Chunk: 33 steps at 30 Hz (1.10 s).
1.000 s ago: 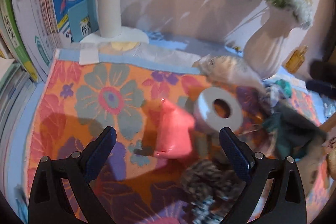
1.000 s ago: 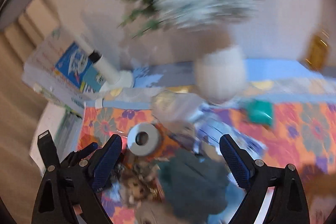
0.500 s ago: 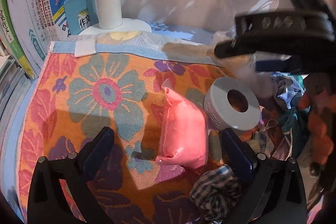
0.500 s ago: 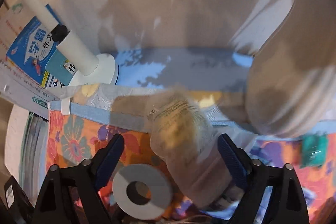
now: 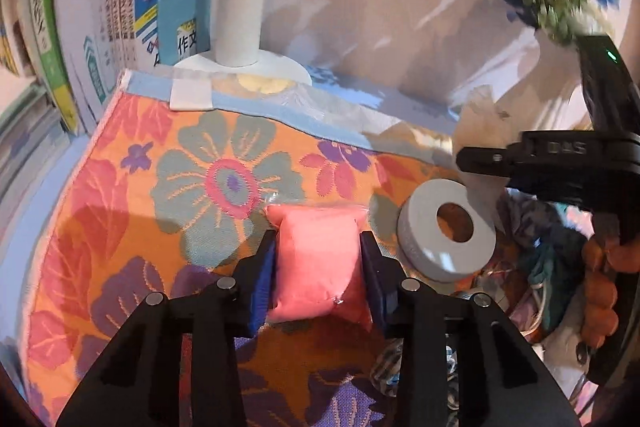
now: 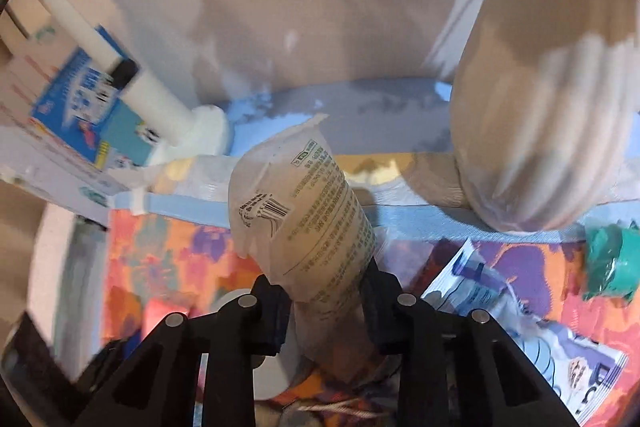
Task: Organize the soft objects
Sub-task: 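Grasp the pink bag with the left tool while the right tool grasps the white plastic package, then carry both packages into the amber glass bowl and open both tools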
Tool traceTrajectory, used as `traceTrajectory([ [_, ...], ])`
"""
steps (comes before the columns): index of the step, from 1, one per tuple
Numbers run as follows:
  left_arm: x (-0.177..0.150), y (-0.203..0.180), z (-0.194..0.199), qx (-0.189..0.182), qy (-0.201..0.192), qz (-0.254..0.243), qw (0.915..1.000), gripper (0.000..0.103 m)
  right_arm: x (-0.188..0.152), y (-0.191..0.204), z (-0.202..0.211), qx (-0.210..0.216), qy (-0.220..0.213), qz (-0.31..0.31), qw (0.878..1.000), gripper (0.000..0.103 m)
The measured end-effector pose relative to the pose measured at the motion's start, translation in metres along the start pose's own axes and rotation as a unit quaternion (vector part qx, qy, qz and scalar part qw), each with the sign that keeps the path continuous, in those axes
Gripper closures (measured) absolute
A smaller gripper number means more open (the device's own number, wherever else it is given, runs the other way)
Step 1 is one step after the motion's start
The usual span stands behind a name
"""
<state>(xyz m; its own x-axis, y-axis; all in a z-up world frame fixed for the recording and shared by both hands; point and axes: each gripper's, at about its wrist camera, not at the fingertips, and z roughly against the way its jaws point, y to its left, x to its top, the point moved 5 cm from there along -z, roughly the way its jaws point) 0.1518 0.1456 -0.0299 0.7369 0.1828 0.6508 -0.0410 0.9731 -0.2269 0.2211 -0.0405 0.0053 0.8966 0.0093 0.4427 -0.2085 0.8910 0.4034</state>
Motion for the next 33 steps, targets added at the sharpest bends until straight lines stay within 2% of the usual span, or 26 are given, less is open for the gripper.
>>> traceTrajectory([
  [2,0.001,0.005,0.005,-0.007,-0.009,0.014,0.9998,0.067,-0.003,0.009,0.016,0.016,-0.006,0.001,1.0,0.074],
  [8,0.011,0.008,0.035,0.006,-0.028,0.029,0.9992,0.067,-0.009,0.03,0.073,0.079,-0.014,0.002,0.997,0.073],
  [14,0.012,-0.001,0.053,0.025,-0.016,0.031,0.9991,0.067,-0.025,0.033,0.112,0.066,-0.008,0.011,0.998,0.073],
  [22,-0.01,-0.022,0.074,0.022,-0.009,0.03,0.9993,0.067,-0.059,0.021,0.146,0.056,-0.006,0.003,0.998,0.073],
  [28,-0.035,-0.051,0.089,0.004,0.0,0.019,0.9998,0.067,-0.094,0.006,0.175,0.054,-0.014,-0.004,0.998,0.072],
  [33,-0.055,-0.086,0.103,-0.014,0.004,-0.008,0.9999,0.067,-0.125,-0.006,0.196,0.051,-0.015,-0.003,0.999,0.072],
])
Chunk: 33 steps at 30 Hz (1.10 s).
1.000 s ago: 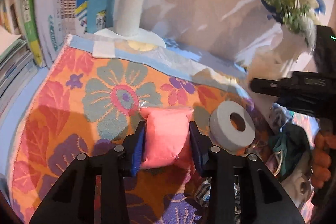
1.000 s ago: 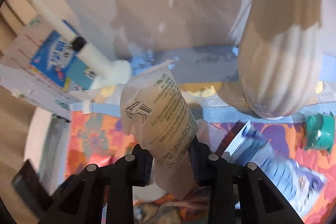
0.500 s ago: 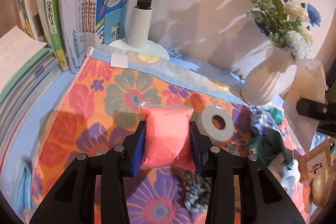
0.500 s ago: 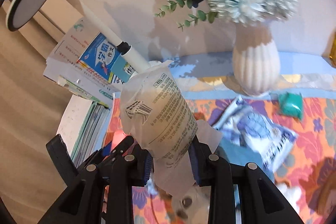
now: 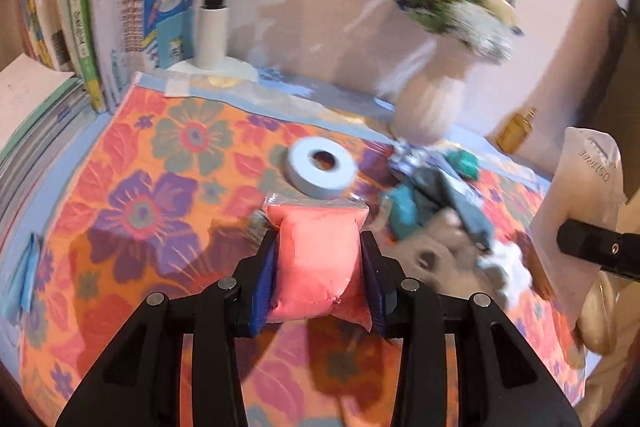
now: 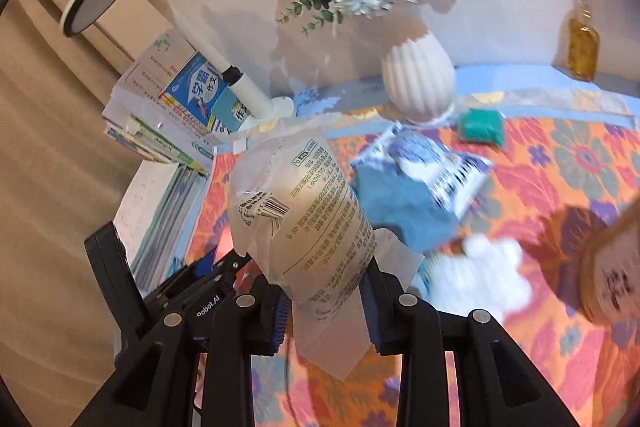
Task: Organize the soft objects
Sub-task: 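Carry both packages into the amber glass bowl and open both tools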
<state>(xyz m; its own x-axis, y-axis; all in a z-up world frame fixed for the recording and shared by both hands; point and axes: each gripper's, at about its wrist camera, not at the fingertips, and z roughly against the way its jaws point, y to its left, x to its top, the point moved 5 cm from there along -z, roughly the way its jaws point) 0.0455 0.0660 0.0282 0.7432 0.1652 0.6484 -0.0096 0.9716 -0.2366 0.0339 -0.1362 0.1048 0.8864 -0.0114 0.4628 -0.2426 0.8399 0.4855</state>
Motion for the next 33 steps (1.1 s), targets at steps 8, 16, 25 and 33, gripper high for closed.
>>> traceTrajectory([
  [8,-0.025,-0.062,0.018,-0.04,0.009,-0.047,0.998,0.067,-0.044,-0.02,0.052,-0.016,0.0,0.013,1.0,0.072],
  [16,-0.04,-0.131,0.024,-0.091,0.015,-0.097,0.9909,0.067,-0.074,-0.062,0.099,-0.047,-0.005,-0.004,0.999,0.072],
  [25,-0.057,-0.222,0.037,-0.167,0.016,-0.165,0.9719,0.067,-0.08,-0.133,0.157,-0.084,-0.038,-0.06,0.994,0.072],
  [33,-0.072,-0.313,0.047,-0.236,0.011,-0.225,0.9452,0.067,-0.073,-0.208,0.203,-0.149,-0.069,-0.116,0.98,0.072],
])
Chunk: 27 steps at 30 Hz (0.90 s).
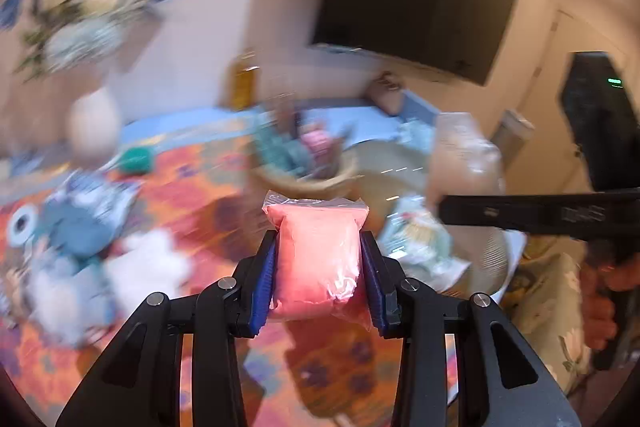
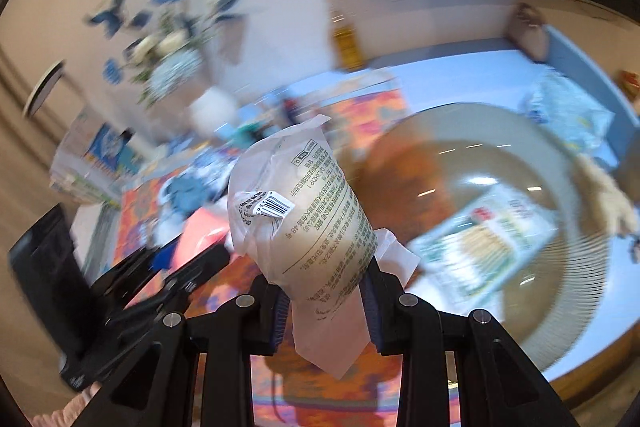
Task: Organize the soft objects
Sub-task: 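Carry both packages into the amber glass bowl and open both tools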
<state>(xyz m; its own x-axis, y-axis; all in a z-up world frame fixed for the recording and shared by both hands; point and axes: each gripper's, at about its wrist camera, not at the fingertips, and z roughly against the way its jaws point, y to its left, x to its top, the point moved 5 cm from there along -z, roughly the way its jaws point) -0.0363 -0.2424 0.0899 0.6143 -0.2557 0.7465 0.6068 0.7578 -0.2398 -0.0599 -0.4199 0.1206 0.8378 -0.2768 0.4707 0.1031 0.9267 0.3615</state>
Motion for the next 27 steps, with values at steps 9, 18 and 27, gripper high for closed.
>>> traceTrajectory([
  [9,0.026,-0.053,-0.065,-0.011,-0.001,-0.058,0.9983,0.067,0.024,-0.083,-0.014,-0.05,0.008,-0.076,0.996,0.072],
  [18,0.02,-0.075,-0.117,-0.023,0.024,-0.087,0.9956,0.031,0.031,-0.125,-0.041,-0.112,0.032,-0.115,0.987,0.032],
  [27,0.01,-0.089,-0.111,-0.016,0.04,-0.123,0.9915,0.001,0.03,-0.107,-0.026,-0.099,0.02,-0.116,0.988,0.028],
])
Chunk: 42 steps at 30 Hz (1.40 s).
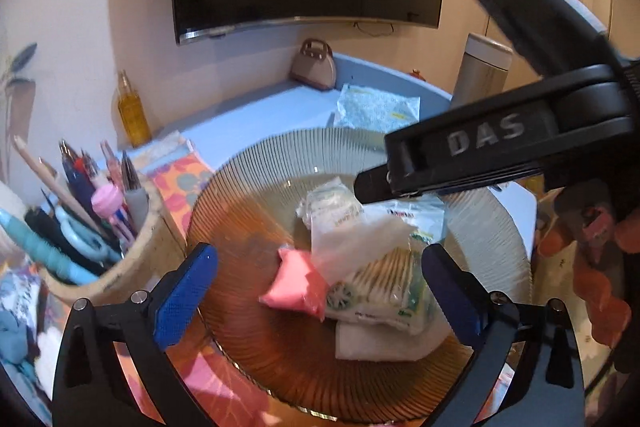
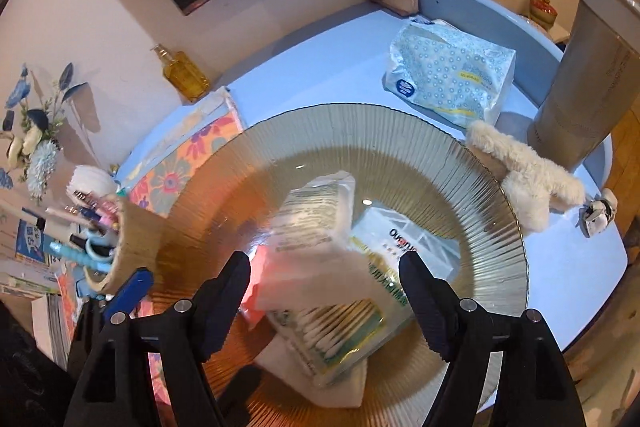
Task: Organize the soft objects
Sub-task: 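Carry both packages into the amber glass bowl and open both tools, then move both open tools back over the soft toys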
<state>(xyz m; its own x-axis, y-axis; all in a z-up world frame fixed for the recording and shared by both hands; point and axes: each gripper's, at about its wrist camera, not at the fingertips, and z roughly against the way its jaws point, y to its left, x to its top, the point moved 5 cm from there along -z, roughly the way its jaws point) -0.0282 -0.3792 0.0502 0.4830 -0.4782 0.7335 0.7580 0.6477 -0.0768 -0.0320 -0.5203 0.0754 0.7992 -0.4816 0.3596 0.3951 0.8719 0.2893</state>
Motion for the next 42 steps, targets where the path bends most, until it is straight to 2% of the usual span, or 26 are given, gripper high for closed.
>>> traceTrajectory([
  [3,-0.005,0.004,0.003,0.001,0.023,0.011,0.9997,0.001,-0.005,0.014,0.012,0.013,-0.009,0.01,1.0,0.028],
  [13,-0.004,0.026,0.042,-0.003,0.019,0.041,0.999,0.001,-0.013,0.062,0.052,0.036,-0.044,0.04,0.998,0.028],
  [16,-0.003,0.039,0.055,0.003,0.034,0.05,0.9982,0.001,-0.015,0.086,0.064,0.047,-0.059,0.059,0.995,0.027],
  [20,-0.005,0.073,0.081,0.006,0.042,0.066,0.9969,0.001,-0.024,0.129,0.078,0.067,-0.083,0.092,0.99,0.024],
  [25,-0.013,0.136,0.119,0.041,0.038,0.113,0.9921,0.001,-0.038,0.184,0.084,0.091,-0.094,0.144,0.981,0.02],
  [29,-0.031,0.198,0.15,0.107,0.026,0.147,0.9831,0.001,-0.051,0.221,0.082,0.115,-0.097,0.176,0.973,0.018],
  [35,-0.078,0.293,0.194,0.178,0.023,0.206,0.9618,0.001,-0.067,0.266,0.057,0.127,-0.082,0.203,0.967,0.016],
  [42,-0.135,0.36,0.211,0.208,0.024,0.264,0.9416,0.001,-0.09,0.293,0.008,0.137,-0.059,0.236,0.96,0.016],
])
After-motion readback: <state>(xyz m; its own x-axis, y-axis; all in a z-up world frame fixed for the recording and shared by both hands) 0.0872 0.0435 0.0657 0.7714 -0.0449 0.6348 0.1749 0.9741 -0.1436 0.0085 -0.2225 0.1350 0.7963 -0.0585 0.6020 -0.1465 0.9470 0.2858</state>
